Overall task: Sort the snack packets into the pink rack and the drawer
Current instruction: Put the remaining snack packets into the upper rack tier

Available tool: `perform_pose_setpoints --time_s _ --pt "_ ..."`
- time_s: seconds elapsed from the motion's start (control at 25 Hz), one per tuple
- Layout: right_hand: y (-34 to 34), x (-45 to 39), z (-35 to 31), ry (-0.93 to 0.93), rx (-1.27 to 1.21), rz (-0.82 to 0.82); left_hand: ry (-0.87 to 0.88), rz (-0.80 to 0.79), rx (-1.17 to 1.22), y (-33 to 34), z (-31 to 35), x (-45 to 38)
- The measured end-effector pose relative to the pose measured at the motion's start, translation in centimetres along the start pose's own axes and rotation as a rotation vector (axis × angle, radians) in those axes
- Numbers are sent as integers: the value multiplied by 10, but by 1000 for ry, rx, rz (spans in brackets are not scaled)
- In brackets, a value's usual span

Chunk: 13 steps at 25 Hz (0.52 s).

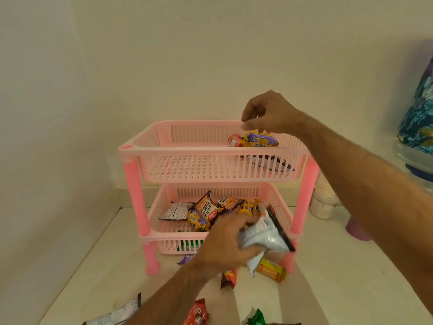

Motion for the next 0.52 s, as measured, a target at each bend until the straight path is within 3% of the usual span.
perform_pose_setpoints --time_s 0.16,0.28,0.4,0.52 --pt "14 11 -32 -38 -85 -216 6 415 120 -67 25 -22" --pt "26 22 -56 -66 18 -343 26 669 100 -105 35 -30" --pt "42 31 -70 -81 262 -479 30 792 83 -125 38 -29" --pt "43 31 -74 -74 223 -469 15 799 68 -133 34 -28"
Point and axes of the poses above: each hand's wrist, its own x-axis away from the middle knuckle, its own y-axis out of the palm, z = x × y, the point moved 8 cm from there along -x, towards the middle knuckle, and after that the axes turned 3 degrees about y, right-handed, at the moved point
